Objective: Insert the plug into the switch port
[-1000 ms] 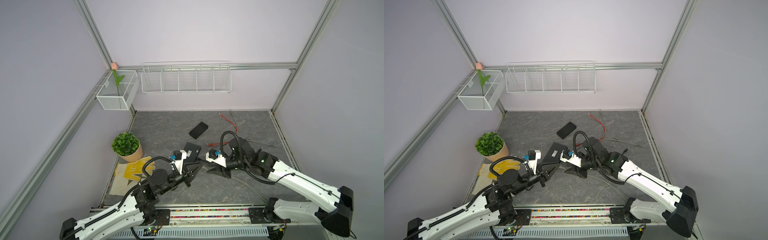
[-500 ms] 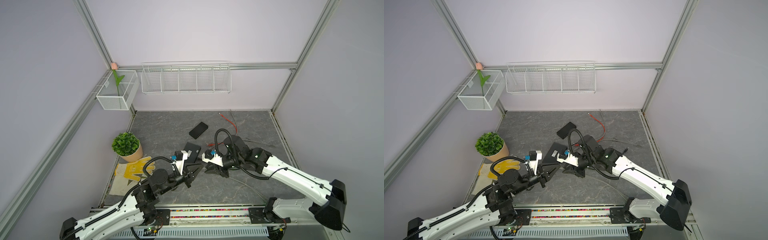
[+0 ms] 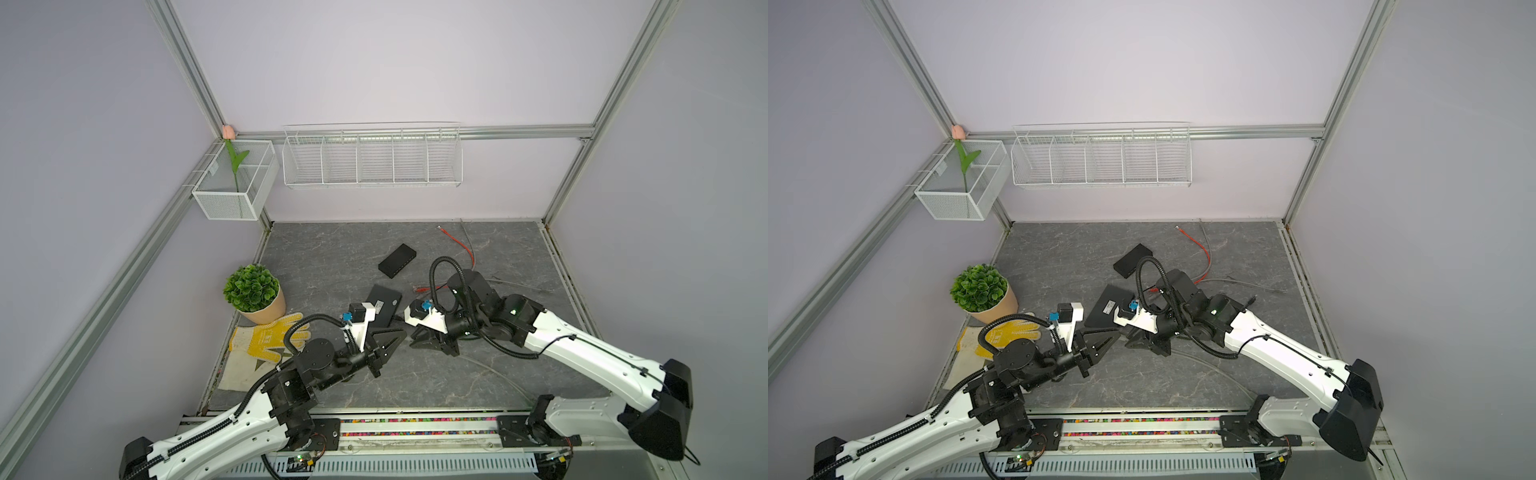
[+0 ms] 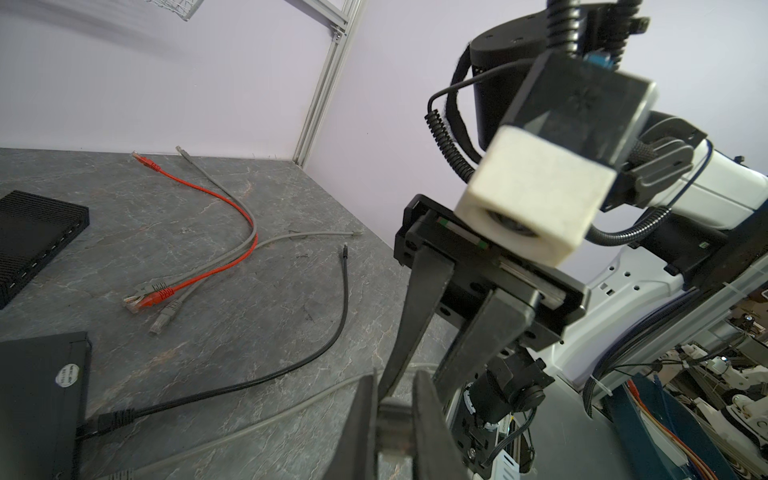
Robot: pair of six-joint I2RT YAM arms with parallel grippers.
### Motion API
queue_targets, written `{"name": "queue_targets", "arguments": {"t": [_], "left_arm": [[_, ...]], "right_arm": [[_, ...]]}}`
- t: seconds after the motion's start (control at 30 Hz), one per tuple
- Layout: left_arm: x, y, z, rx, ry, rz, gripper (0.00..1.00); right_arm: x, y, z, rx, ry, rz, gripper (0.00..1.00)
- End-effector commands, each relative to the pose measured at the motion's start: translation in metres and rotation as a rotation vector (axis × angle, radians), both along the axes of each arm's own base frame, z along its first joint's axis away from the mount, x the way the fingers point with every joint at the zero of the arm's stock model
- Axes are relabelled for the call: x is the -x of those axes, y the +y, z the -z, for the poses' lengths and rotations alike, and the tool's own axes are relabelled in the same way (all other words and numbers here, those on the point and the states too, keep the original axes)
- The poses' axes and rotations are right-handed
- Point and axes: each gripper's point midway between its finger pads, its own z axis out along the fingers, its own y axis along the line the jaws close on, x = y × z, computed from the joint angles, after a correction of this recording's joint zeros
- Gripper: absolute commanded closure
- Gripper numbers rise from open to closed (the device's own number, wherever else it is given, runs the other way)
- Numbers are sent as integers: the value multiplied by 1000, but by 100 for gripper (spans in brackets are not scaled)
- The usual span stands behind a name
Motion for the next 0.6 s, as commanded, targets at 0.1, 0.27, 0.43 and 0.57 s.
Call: {"name": "queue_targets", "arguments": {"t": [0.1, 0.27, 0.43, 0.57], "left_arm": [[5, 1, -3, 3, -21, 20, 98], [6, 0, -1, 1, -20, 27, 98], [6, -1, -1, -1, -19, 31, 98], [5, 1, -2, 1, -26, 21, 90]], "right_arm": [[4, -4, -11, -47, -21, -25, 81], [6, -3, -13, -57, -13, -36, 86], [5, -1, -11, -53, -2, -41, 93], [-2, -1, -7, -32, -14, -3, 93]]}}
